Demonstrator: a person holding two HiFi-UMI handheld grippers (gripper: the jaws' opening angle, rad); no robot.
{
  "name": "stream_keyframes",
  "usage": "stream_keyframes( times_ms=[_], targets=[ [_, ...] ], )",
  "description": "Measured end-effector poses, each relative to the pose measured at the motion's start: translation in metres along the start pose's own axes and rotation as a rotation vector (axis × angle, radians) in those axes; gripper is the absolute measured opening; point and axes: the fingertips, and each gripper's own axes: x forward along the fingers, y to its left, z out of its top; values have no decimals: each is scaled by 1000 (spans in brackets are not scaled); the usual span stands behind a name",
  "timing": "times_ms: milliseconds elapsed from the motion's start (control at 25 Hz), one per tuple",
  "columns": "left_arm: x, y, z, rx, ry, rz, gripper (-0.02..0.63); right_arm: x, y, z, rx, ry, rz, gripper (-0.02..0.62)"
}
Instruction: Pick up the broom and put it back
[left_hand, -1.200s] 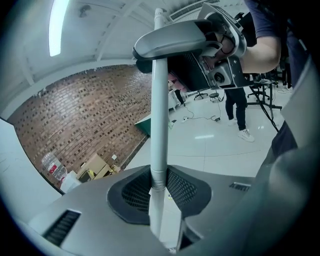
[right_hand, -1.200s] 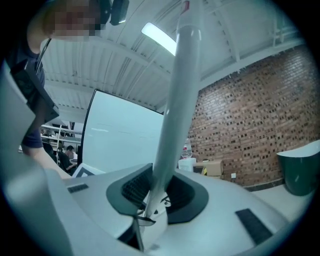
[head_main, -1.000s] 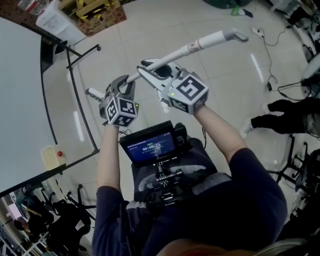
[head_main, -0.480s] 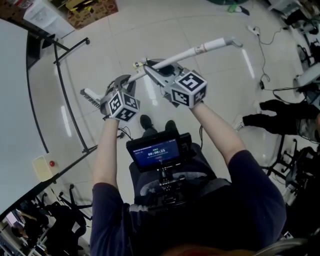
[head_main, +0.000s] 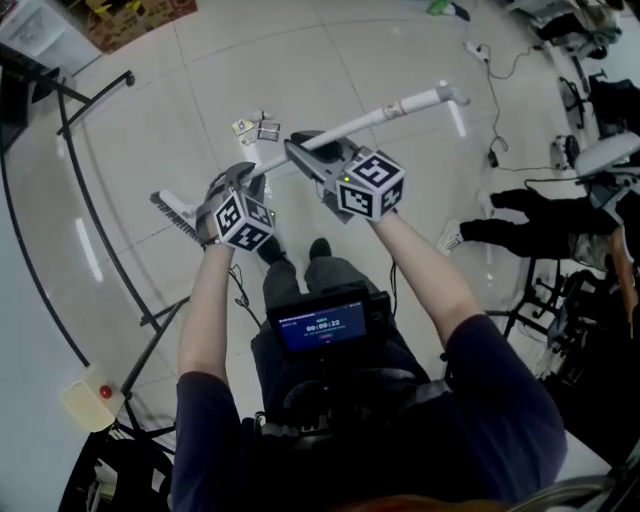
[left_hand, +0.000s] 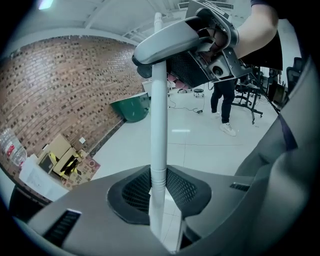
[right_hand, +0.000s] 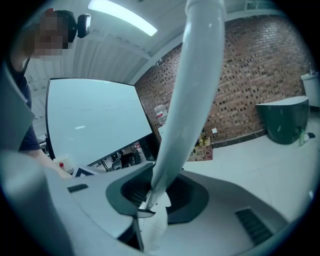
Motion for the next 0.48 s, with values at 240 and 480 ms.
stream_keyframes(
  times_ms=[240,480],
  targets=[
    [40,1,-26,-27,41,-34,86,26,-23,-31,-13,64,0,101],
    [85,-8,-62,-57,116,-51,86,53,-50,-78,5,99,23,101]
  ],
)
